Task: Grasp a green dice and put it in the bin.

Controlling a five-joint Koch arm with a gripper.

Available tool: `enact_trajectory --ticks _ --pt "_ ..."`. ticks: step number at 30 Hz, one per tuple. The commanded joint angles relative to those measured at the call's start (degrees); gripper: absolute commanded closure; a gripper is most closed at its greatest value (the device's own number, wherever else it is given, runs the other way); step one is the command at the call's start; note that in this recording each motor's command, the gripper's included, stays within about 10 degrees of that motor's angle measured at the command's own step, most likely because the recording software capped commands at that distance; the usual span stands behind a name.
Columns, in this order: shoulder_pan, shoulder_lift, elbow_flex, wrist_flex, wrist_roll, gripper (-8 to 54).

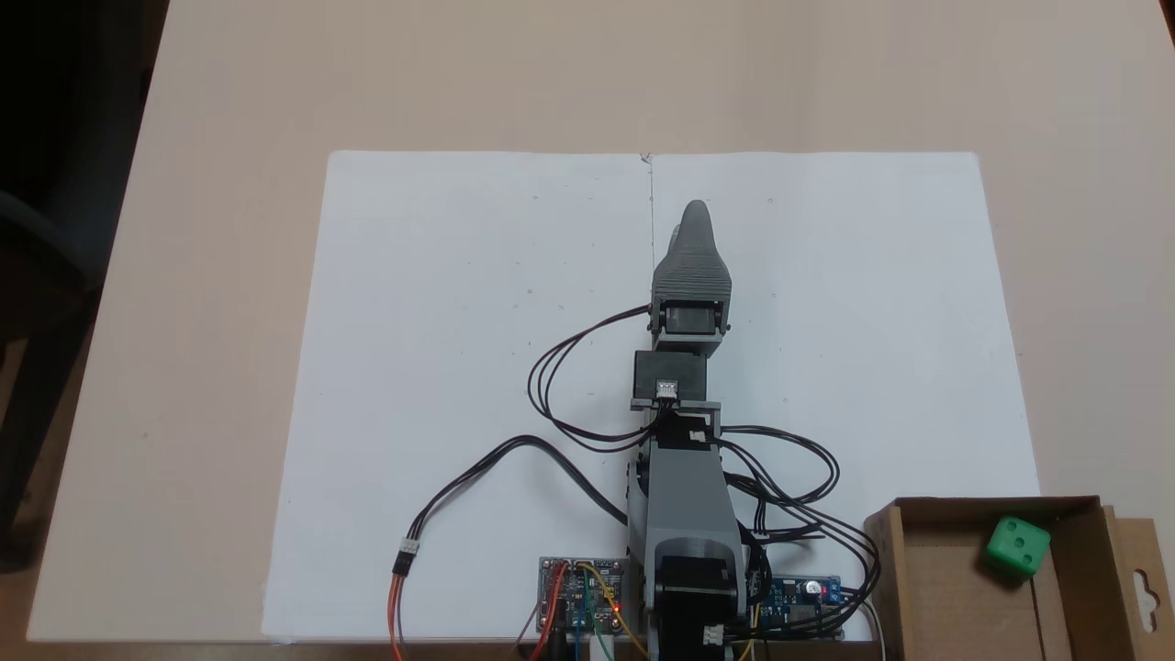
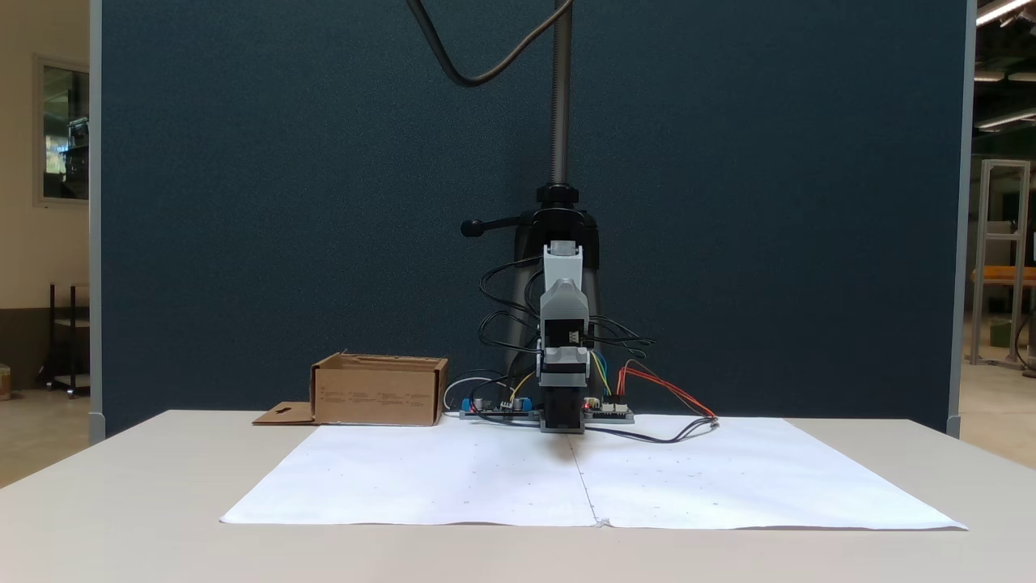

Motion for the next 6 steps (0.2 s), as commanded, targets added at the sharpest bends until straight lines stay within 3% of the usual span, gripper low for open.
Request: enact_trajectory --ticks 1,6 --pt "0.4 6.2 10.0 -10.0 -3.9 0.9" --pt "0.2 6.2 10.0 -10.0 -4.0 0.9"
